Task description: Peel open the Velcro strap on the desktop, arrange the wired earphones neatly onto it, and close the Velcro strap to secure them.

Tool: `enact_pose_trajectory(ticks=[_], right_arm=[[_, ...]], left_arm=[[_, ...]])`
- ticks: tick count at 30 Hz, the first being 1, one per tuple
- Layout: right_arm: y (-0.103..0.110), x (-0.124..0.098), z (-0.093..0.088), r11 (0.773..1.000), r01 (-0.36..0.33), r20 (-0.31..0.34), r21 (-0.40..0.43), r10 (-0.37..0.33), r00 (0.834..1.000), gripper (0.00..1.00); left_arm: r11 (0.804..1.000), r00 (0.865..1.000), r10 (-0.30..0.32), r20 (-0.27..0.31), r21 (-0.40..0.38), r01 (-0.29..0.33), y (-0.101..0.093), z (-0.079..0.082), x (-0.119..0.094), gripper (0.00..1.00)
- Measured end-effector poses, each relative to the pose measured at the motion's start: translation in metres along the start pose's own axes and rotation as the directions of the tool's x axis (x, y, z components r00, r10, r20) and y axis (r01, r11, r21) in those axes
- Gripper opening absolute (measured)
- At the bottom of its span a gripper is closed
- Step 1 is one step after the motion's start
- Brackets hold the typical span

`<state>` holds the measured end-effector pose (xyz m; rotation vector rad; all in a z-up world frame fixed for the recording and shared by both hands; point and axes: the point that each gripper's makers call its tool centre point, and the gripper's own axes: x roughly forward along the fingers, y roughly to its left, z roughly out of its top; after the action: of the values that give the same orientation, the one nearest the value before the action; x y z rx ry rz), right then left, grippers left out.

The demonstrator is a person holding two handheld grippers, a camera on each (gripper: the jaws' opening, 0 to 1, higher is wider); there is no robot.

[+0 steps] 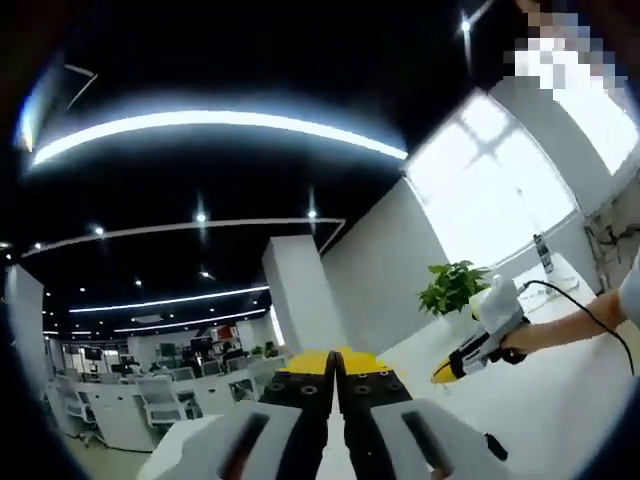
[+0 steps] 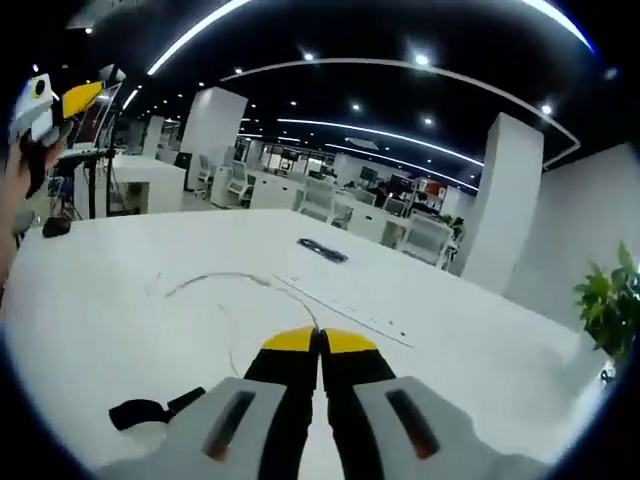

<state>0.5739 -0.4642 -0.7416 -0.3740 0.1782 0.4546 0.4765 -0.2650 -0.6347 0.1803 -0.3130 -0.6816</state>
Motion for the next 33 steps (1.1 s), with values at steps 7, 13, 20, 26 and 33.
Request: enact_pose_trajectory(ticks=[7, 13, 20, 26, 33], right_arm=[[0.014, -0.003, 0.005, 0.999, -0.038, -0.01, -0.029, 0.037, 0.999, 0.04], [0.025, -0.008, 0.008, 0.997, -0.068, -0.001, -0.024, 0.068, 0.998, 0.04], [0.037, -0.012, 0.005, 0.995, -0.095, -0.004, -0.037, 0.095, 0.996, 0.04], [0.04, -0.015, 0.006, 0.993, -0.109, -0.001, -0.036, 0.109, 0.994, 0.04], [0.045, -0.017, 0.008, 0.992, -0.123, 0.002, -0.032, 0.123, 0.992, 0.04]], left_arm=[[0.989, 0.982, -0.144, -0.122, 0.006, 0.146, -0.057, -0.058, 0.029, 0.05], [0.986, 0.975, -0.157, -0.158, 0.038, 0.165, -0.067, -0.08, 0.041, 0.05], [0.977, 0.963, -0.206, -0.176, 0.018, 0.212, -0.084, -0.089, 0.042, 0.08], [0.973, 0.952, -0.223, -0.209, 0.015, 0.231, -0.09, -0.1, 0.042, 0.1], [0.971, 0.946, -0.215, -0.243, 0.049, 0.233, -0.095, -0.115, 0.051, 0.12]])
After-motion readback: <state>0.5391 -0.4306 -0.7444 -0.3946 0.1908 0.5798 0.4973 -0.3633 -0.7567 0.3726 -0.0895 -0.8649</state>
